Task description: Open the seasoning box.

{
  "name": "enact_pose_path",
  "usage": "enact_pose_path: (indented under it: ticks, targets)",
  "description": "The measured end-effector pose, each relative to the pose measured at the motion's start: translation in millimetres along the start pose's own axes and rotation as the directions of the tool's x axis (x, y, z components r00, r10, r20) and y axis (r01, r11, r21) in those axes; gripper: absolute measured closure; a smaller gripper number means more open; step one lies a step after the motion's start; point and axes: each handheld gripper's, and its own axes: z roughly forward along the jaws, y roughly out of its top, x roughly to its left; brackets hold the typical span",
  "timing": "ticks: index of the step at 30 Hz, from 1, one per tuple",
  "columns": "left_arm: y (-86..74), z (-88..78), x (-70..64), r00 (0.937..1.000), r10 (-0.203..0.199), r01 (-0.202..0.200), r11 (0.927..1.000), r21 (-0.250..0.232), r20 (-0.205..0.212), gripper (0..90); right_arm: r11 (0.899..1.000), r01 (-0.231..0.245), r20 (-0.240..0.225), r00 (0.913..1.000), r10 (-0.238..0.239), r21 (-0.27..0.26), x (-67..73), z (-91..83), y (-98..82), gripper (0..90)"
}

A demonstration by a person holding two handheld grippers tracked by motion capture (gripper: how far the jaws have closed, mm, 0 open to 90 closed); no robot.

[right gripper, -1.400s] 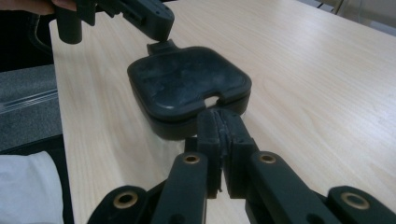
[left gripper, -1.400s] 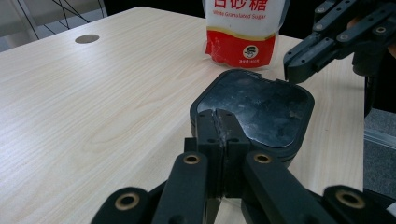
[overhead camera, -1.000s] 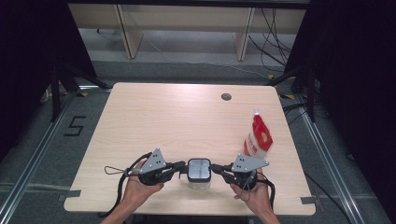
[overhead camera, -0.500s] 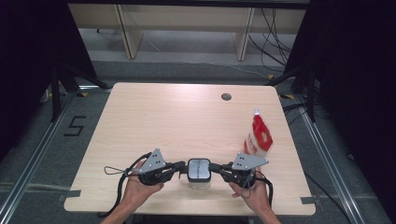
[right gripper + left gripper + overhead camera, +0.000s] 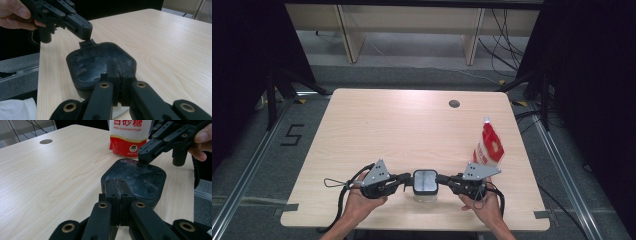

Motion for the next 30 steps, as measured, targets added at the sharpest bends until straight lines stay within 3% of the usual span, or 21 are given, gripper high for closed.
enact_pose_path:
  ticks: [1,6,7,10,16,17,19,23,25,27,29,30]
  targets:
    - [0.0,0.0,0.0,1.0,0.0,0.0,1.0,0.0,0.0,88.7,1.0,-0.021,-0.002,0.9998,0.021,0.007,1.6,-0.4,-0.2,90.0]
    - [0.1,0.1,-0.1,1.0,0.0,0.0,1.0,0.001,0.0,88.9,0.999,-0.032,-0.015,0.9994,0.032,0.004,-1.8,-1.0,-1.4,90.0]
    - [0.2,0.2,0.1,1.0,0.004,-0.004,1.0,0.002,0.003,89.0,0.999,-0.037,0.0,0.9993,0.037,-0.033,-1.2,1.6,-2.6,90.0]
    - [-0.1,0.2,0.1,1.0,-0.001,0.001,1.0,-0.002,0.003,89.1,1.0,-0.028,-0.017,0.9995,0.028,0.001,-2.6,-1.0,-1.5,90.0]
    - [1.0,0.1,0.0,0.9998,0.022,-0.022,0.9997,0.007,0.003,89.3,1.0,-0.021,-0.018,0.9996,0.021,-0.005,-2.5,-0.2,-1.3,90.0]
    - [0.7,0.2,-1.2,1.0,0.008,-0.008,0.9999,0.006,-0.003,89.4,1.0,-0.012,-0.019,0.9997,0.012,-0.003,-3.0,-0.3,-1.1,90.0]
    - [1.0,0.1,-0.8,0.9998,0.018,-0.018,0.9998,0.007,-0.001,89.4,1.0,-0.011,-0.035,0.9993,0.011,-0.015,-2.6,1.1,-1.2,90.0]
    - [0.6,0.1,-0.9,1.0,0.009,-0.009,0.9999,0.008,-0.002,89.4,1.0,-0.003,-0.011,0.9999,0.003,0.001,-5.6,1.2,0.7,90.0]
    - [0.2,0.6,-1.5,1.0,-0.004,0.004,1.0,0.004,-0.001,89.4,1.0,-0.021,-0.036,0.9991,0.021,0.001,-5.7,1.7,0.4,90.0]
    - [0.6,1.1,-0.4,1.0,0.01,-0.01,1.0,0.001,0.001,89.4,1.0,0.021,-0.016,0.9997,-0.021,-0.009,-7.3,1.9,0.6,90.0]
    - [0.9,1.1,0.8,0.9995,0.03,-0.03,0.9996,0.001,0.005,89.4,0.999,0.039,-0.043,0.9983,-0.039,-0.009,-9.8,2.0,0.8,90.0]
    - [0.3,1.1,-0.7,1.0,0.008,-0.008,1.0,0.0,-0.002,89.4,1.0,0.023,-0.037,0.999,-0.023,0.002,-9.6,0.8,0.5,90.0]
